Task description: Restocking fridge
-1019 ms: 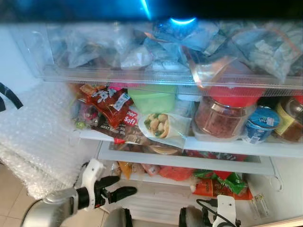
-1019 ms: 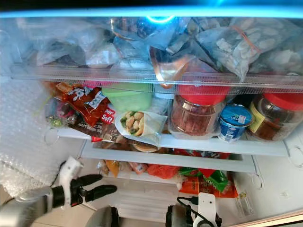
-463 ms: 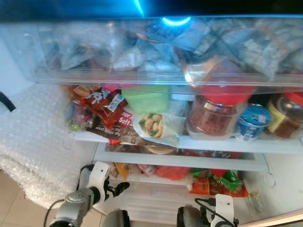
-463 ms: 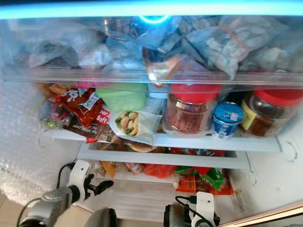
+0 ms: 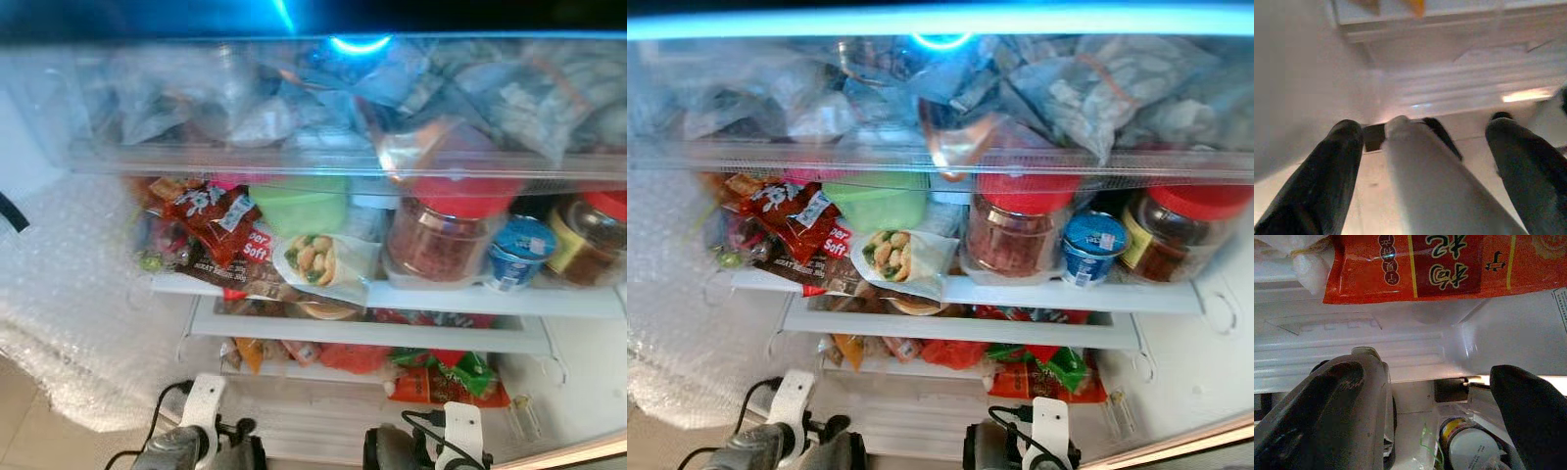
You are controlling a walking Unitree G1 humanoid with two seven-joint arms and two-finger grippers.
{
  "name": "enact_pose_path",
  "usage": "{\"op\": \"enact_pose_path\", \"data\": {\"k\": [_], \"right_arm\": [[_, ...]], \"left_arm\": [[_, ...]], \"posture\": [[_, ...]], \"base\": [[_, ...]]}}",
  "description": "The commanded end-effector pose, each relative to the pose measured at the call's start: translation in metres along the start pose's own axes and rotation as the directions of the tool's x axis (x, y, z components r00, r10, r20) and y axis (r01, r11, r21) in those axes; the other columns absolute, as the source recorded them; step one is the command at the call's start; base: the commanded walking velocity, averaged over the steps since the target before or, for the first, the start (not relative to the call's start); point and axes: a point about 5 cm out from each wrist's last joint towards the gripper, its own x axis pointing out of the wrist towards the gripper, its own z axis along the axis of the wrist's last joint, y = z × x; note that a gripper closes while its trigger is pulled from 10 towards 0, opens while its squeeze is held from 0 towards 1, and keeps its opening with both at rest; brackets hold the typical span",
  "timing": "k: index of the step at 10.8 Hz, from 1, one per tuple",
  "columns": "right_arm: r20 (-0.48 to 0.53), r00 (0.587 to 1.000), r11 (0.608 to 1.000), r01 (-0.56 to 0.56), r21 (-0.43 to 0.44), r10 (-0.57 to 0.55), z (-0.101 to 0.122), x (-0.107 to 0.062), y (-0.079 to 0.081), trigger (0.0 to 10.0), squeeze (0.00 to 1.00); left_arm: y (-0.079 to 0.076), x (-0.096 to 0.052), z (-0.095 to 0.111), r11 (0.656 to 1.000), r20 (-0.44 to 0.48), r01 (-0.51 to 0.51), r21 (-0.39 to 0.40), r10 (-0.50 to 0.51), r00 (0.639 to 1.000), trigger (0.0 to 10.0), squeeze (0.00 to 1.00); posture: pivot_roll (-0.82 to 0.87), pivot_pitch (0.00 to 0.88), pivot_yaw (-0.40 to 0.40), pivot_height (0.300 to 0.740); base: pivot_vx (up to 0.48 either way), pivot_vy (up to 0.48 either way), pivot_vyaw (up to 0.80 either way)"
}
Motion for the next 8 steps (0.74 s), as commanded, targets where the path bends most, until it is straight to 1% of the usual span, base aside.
{"op": "enact_pose_path", "data": {"k": [1,2,3,4,5,6,8], "right_arm": [[-0.124,0.992,1.000,0.000,-0.007,-0.001,-0.032,-0.008,0.000,10.0,0.00],[-0.124,0.992,1.000,-0.001,-0.005,0.001,-0.032,-0.008,0.001,10.0,0.00],[-0.124,0.992,1.000,-0.001,-0.003,0.001,-0.032,-0.008,0.001,10.0,0.00],[-0.123,0.992,1.000,-0.001,-0.002,0.001,-0.032,-0.008,0.002,10.0,0.00],[-0.123,0.992,1.000,-0.003,-0.002,0.002,-0.032,-0.008,0.003,10.0,0.00],[-0.123,0.992,1.000,-0.004,-0.003,0.004,-0.032,-0.008,0.003,10.0,0.00],[-0.120,0.993,1.000,-0.001,-0.004,0.001,-0.032,-0.008,0.002,10.0,0.00]], "left_arm": [[0.007,-0.003,-0.013,0.999,-0.038,-0.040,-0.014,0.039,0.999,10.0,0.00],[0.004,-0.003,-0.017,0.999,-0.044,-0.041,-0.013,0.041,0.998,10.0,0.00],[0.005,-0.003,-0.019,0.998,-0.049,-0.065,-0.007,0.065,0.997,10.0,0.00],[0.005,-0.003,-0.020,0.996,-0.051,-0.079,-0.038,0.076,0.996,10.0,0.00],[-0.004,-0.001,-0.025,0.997,-0.073,-0.073,-0.005,0.073,0.995,10.0,0.00],[-0.010,0.001,-0.026,0.998,-0.079,-0.065,0.005,0.065,0.995,10.0,0.00],[-0.017,0.003,-0.025,0.998,-0.079,-0.058,0.001,0.058,0.995,10.0,0.00]], "posture": [[-0.02,0.107,0.045,0.643],[-0.02,0.104,0.050,0.643],[-0.02,0.099,0.054,0.643],[-0.02,0.095,0.057,0.643],[-0.03,0.089,0.061,0.643],[-0.03,0.088,0.061,0.643],[-0.03,0.077,0.063,0.643]], "base": [[0.000,0.000,0.00],[0.000,0.000,0.00],[0.000,0.000,0.00],[0.000,0.000,0.00],[-0.240,0.000,0.00],[-0.270,0.000,0.00],[-0.309,0.000,0.00]]}}
